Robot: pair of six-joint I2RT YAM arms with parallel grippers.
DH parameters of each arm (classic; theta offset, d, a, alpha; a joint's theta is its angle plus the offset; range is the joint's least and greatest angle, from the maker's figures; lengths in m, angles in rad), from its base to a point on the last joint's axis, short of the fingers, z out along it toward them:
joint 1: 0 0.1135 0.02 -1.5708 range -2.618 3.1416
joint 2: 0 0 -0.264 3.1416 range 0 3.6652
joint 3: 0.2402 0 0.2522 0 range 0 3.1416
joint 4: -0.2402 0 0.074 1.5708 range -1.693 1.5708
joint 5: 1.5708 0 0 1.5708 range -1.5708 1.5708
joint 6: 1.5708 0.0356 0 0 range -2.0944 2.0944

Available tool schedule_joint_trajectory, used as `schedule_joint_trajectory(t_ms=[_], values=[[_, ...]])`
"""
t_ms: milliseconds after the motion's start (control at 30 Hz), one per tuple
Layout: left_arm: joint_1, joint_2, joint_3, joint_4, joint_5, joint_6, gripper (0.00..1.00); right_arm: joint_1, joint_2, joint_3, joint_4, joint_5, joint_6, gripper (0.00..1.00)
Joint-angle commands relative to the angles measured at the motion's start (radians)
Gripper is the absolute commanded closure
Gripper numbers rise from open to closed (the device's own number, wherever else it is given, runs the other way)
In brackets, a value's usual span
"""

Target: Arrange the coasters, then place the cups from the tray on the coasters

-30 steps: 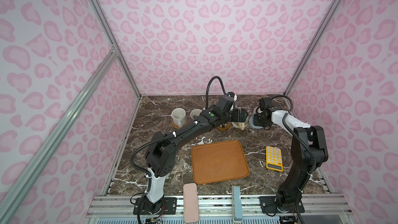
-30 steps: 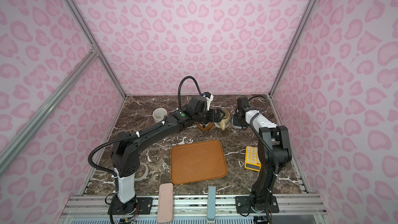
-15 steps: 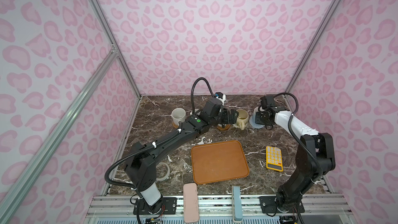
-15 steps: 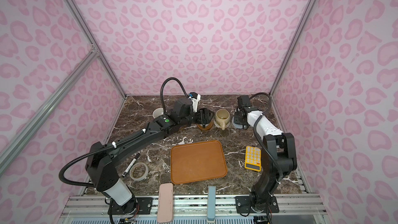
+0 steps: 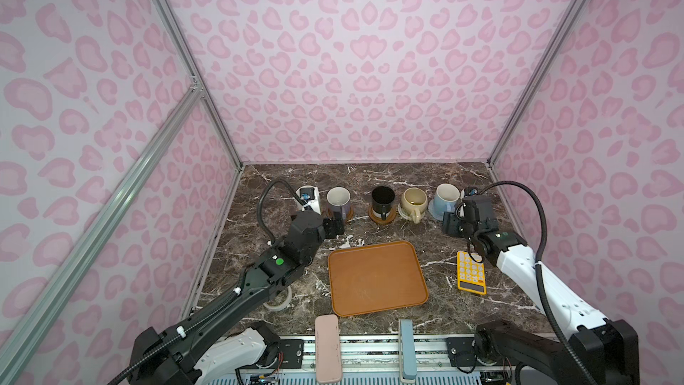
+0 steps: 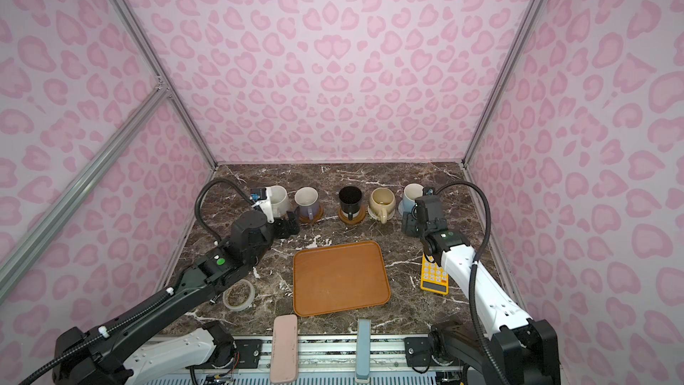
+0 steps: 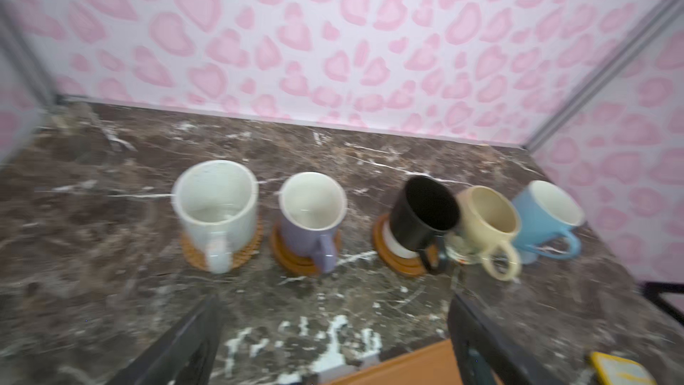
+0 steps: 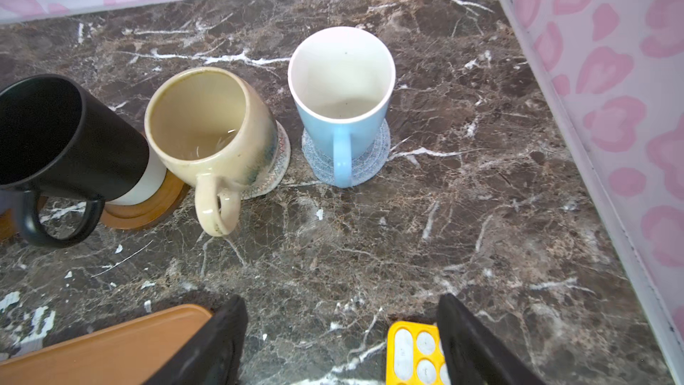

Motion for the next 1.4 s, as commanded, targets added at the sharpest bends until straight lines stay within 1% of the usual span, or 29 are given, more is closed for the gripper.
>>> schedule_joint_trajectory(t_ms=[0,33,67,100,133,200,233,267,333,367,433,467,533,600,667,700,767,833,867,967,1000,1067,1100,1133,1167,1233,1267,1300,1367], values=[[0.066,-0.084,-0.131,0.143,-0.251,0.168,0.04,-0.011,-0.049,-0.126,0.234,0.027,-0.02,0.19],[0.102,-0.101,-0.165,0.169,-0.247,0.179,0.04,-0.02,-0.055,-0.15,0.26,0.031,-0.022,0.19],[0.153,-0.113,-0.192,0.177,-0.214,0.185,0.03,-0.034,-0.057,-0.175,0.297,0.03,-0.035,0.19],[0.205,-0.115,-0.21,0.172,-0.167,0.189,0.01,-0.05,-0.057,-0.198,0.328,0.032,-0.068,0.19],[0.244,-0.106,-0.221,0.17,-0.152,0.185,0.02,-0.063,-0.056,-0.231,0.382,0.049,-0.102,0.21],[0.305,-0.072,-0.246,0.195,-0.184,0.183,0.05,-0.089,-0.06,-0.334,0.566,0.106,-0.157,0.21],[0.325,-0.058,-0.26,0.214,-0.187,0.191,0.06,-0.104,-0.063,-0.381,0.642,0.107,-0.171,0.21],[0.344,-0.046,-0.281,0.281,-0.171,0.208,0.07,-0.125,-0.068,-0.423,0.715,0.088,-0.181,0.21],[0.389,-0.024,-0.352,0.438,-0.106,0.276,0.12,-0.161,-0.07,-0.478,0.822,0.06,-0.189,0.21],[0.421,-0.007,-0.386,0.509,-0.056,0.291,0.12,-0.17,-0.06,-0.501,0.884,0.053,-0.197,0.21],[0.498,0.041,-0.39,0.537,0.044,0.238,0.14,-0.179,-0.014,-0.51,0.957,0.061,-0.205,0.2],[0.518,0.075,-0.385,0.562,0.081,0.245,0.14,-0.185,0.02,-0.498,0.971,0.055,-0.219,0.2],[0.533,0.154,-0.377,0.607,0.071,0.266,0.14,-0.187,0.071,-0.489,1.013,0.071,-0.23,0.21],[0.564,0.231,-0.377,0.66,0.101,0.25,0.15,-0.194,0.119,-0.507,1.096,0.062,-0.23,0.21],[0.596,0.289,-0.404,0.761,0.182,0.236,0.15,-0.199,0.16,-0.512,1.155,0.053,-0.229,0.21],[0.601,0.298,-0.389,0.738,0.202,0.25,0.11,-0.2,0.168,-0.499,1.145,0.041,-0.238,0.21],[0.612,0.328,-0.375,0.772,0.183,0.272,0.11,-0.203,0.203,-0.497,1.201,0.034,-0.24,0.21],[0.647,0.347,-0.371,0.799,0.242,0.289,0.1,-0.212,0.24,-0.48,1.221,0.03,-0.23,0.2],[0.669,0.356,-0.378,0.831,0.273,0.286,0.1,-0.224,0.268,-0.471,1.234,0.009,-0.216,0.2],[0.731,0.416,-0.41,0.935,0.36,0.247,0.09,-0.237,0.369,-0.461,1.31,-0.013,-0.198,0.2],[0.732,0.417,-0.4,0.917,0.384,0.259,0.09,-0.236,0.396,-0.452,1.317,-0.022,-0.205,0.2],[0.73,0.437,-0.399,0.933,0.388,0.263,0.03,-0.237,0.427,-0.455,1.357,-0.067,-0.227,0.19],[0.729,0.452,-0.396,0.94,0.409,0.272,0.0,-0.236,0.429,-0.455,1.358,-0.071,-0.228,0.19],[0.73,0.465,-0.398,0.954,0.437,0.285,0.03,-0.236,0.425,-0.452,1.348,-0.071,-0.228,0.17],[0.729,0.47,-0.401,0.964,0.462,0.295,0.03,-0.235,0.42,-0.446,1.328,-0.07,-0.228,0.13],[0.727,0.479,-0.409,0.986,0.486,0.309,0.03,-0.234,0.424,-0.445,1.334,-0.073,-0.232,0.09],[0.726,0.48,-0.402,0.973,0.491,0.312,0.03,-0.234,0.424,-0.442,1.325,-0.076,-0.236,0.04],[0.726,0.482,-0.398,0.971,0.497,0.314,0.03,-0.232,0.423,-0.441,1.32,-0.075,-0.236,0.01],[0.725,0.484,-0.399,0.971,0.496,0.316,0.03,-0.233,0.423,-0.44,1.321,-0.073,-0.237,0.01]])
